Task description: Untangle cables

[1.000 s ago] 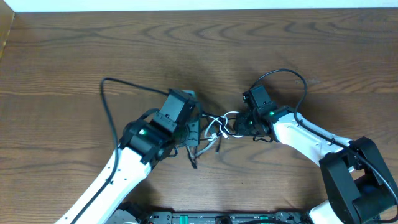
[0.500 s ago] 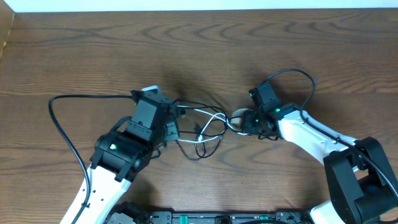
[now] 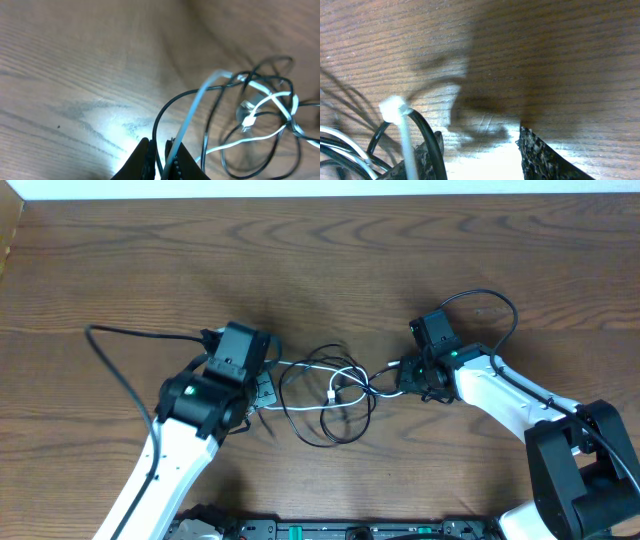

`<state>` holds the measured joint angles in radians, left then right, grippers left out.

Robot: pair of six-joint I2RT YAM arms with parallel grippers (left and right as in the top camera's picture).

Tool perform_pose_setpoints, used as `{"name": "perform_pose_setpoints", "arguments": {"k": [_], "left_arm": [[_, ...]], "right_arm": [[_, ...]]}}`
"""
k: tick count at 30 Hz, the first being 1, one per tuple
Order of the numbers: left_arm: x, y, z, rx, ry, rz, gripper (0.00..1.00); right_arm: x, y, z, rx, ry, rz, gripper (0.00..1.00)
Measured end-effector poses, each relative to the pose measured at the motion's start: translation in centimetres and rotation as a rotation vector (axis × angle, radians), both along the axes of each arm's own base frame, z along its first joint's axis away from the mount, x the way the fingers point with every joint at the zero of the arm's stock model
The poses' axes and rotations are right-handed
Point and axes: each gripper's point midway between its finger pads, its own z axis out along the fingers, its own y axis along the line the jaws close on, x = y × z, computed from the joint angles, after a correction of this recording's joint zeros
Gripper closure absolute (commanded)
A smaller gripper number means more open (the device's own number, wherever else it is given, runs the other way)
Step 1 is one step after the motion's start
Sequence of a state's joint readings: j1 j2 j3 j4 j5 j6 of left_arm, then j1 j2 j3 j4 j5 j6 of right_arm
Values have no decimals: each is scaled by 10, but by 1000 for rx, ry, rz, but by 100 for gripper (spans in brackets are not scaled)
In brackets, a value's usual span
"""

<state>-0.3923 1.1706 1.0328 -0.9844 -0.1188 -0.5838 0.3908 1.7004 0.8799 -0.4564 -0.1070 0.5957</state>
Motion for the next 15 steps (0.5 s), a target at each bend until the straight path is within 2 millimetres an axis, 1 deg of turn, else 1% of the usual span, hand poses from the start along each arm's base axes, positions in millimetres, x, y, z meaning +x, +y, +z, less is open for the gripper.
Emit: {"name": "perform_pose_setpoints", "arguments": {"k": [1, 4, 6, 8, 11, 13, 14, 15], "left_arm": [[0, -1, -5, 2, 20, -2, 85], [0, -6, -22, 6, 94, -11, 67], [0, -11, -33, 2, 146, -27, 60], [-1, -18, -44, -12, 194, -62, 54], [-5, -29, -54, -49, 251, -134, 39], [-8, -38, -55, -88, 273, -194, 35], [-10, -42, -54, -111, 280, -217, 34], [-11, -48, -53, -136, 285, -245, 34]], "right_arm": [[0, -1, 0, -3, -1, -1, 54], [0, -1, 0, -6, -2, -3, 54], [1, -1, 0, -5, -2, -3, 53], [1, -1, 0, -2, -2, -2, 56], [1, 2, 1, 14, -3, 5, 59], [3, 8, 3, 45, -12, 30, 65], [4, 13, 4, 69, -21, 56, 70], [5, 18, 6, 95, -32, 85, 77]]}}
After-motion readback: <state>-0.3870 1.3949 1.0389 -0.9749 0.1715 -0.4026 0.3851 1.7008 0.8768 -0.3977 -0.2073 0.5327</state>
